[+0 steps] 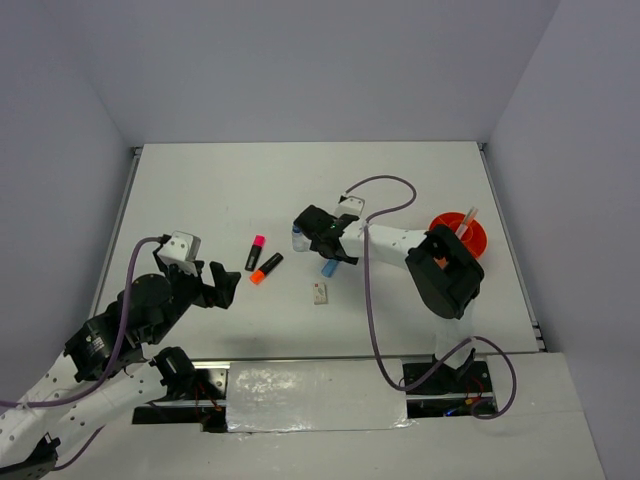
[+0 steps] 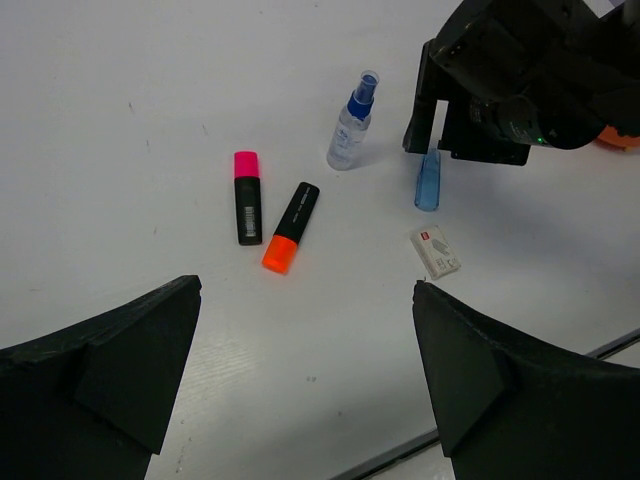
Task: Sort the stationery into containers
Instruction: Pick up the stationery from the center of the board.
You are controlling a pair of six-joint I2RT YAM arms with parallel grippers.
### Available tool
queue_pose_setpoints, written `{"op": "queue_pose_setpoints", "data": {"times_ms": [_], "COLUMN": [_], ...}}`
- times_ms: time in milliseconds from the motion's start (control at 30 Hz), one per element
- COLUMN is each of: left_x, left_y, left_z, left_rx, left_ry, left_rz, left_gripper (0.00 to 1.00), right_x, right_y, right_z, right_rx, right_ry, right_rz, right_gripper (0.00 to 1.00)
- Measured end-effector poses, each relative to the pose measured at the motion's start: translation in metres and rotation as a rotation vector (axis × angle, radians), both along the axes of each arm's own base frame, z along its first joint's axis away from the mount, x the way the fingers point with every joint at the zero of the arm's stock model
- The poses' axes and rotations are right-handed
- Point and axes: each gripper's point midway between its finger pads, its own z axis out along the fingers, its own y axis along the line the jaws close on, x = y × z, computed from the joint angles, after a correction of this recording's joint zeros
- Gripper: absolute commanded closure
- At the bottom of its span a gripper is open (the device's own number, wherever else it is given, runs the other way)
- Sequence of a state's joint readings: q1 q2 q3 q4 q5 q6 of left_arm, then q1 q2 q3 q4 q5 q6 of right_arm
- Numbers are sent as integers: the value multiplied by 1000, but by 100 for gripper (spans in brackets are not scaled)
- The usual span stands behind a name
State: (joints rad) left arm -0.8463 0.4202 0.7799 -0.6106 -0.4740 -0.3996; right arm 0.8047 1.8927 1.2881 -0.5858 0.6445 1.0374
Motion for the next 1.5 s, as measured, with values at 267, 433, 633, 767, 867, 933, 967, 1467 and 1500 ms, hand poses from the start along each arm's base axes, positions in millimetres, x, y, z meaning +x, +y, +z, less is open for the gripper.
{"op": "queue_pose_setpoints", "data": {"times_ms": [267, 433, 633, 767, 867, 933, 967, 1467, 1500], "left_x": [-1, -2, -2, -2, -2, -2, -3, -6, -6], "left_y": [0, 0, 0, 0, 0, 1, 1, 5, 4], "left_z": [2, 2, 2, 2, 3, 3, 4, 10, 10], "left_rx": [-9, -9, -10, -11, -12, -15, -17, -46, -46], "left_ry": [-6, -6, -7, -7, -8, -11, -13, -37, -38], "left_rz": [-5, -8, -8, -8, -8, -8, -8, -11, -12], "left_gripper": [1, 1, 1, 1, 1, 1, 1, 1, 1], "right_x": [-2, -3, -4, -4, -2, 0, 1, 95, 96], "right_y": [-2, -3, -9, -12, -11, -10, -9, -144, -157], "right_z": [-23, -25, -31, -31, -27, -25, -22, 190, 194], "right_rx": [-14, -3, -6, -15, 0, 15, 21, -60, -98], "right_ry": [31, 26, 15, 8, -6, -19, -29, -634, -654], "right_rz": [-49, -70, -85, -79, -75, -42, -16, 389, 386], "right_gripper": [37, 55, 56, 100, 100, 100, 100, 100, 100]}}
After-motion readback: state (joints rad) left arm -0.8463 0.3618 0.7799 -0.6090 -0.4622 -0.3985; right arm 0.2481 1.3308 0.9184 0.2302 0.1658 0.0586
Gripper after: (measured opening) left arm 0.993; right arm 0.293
